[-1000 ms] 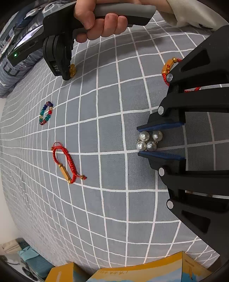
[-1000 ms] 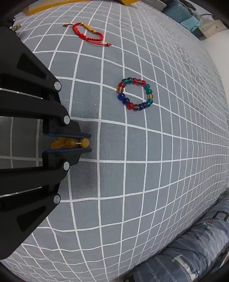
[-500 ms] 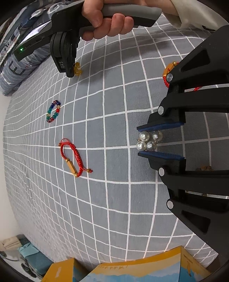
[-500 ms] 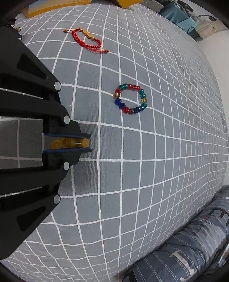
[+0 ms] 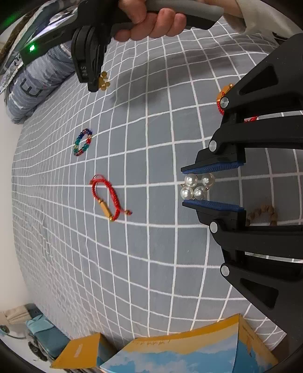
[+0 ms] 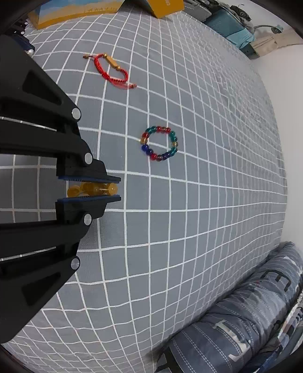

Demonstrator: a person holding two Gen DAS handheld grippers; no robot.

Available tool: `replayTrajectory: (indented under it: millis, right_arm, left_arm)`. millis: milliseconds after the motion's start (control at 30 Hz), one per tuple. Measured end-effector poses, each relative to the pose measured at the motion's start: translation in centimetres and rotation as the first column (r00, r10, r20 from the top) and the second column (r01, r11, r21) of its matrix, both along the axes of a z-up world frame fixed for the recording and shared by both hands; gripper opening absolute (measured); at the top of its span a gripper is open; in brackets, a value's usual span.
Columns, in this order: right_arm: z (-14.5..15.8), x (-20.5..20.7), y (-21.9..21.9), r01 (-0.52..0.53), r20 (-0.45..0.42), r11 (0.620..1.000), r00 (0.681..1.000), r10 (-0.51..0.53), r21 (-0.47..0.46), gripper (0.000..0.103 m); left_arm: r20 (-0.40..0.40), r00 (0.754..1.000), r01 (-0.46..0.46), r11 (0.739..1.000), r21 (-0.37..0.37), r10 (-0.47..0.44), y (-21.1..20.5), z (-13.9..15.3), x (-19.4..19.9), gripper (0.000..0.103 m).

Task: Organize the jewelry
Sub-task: 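Carry the pearls and amber beads over the white box with both tools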

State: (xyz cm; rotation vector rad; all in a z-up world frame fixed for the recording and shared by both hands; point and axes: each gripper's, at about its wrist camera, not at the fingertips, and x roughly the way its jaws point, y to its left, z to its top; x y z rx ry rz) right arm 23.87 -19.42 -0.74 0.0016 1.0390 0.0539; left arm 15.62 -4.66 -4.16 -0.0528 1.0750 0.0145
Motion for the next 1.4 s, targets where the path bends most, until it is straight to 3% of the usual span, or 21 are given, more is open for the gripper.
replayTrajectory:
  millis: [567, 967, 1400]
  right_arm:
    - [4.3, -2.6, 2.4, -0.05, 0.075, 0.999, 0.996, 0.05, 0.001, 0.009]
    - [7.9, -5.7, 7.3, -0.133, 0.134, 0.991, 0.982, 0.13, 0.011, 0.009]
    - [9.4, -8.3, 14.5, -0.257, 0.171, 0.966, 0.952, 0.256, -0.014, 0.009]
  left_arm:
    - [0.079, 0.994, -0.08, 0.997, 0.003, 0.08, 3.8, 4.4, -1.4, 0.022]
    - [0.129, 0.981, -0.143, 0.99, -0.003, 0.142, 7.6, 7.4, -3.8, 0.022]
    - [0.199, 0.939, -0.285, 0.958, -0.01, 0.282, 15.0, 11.8, -7.3, 0.022]
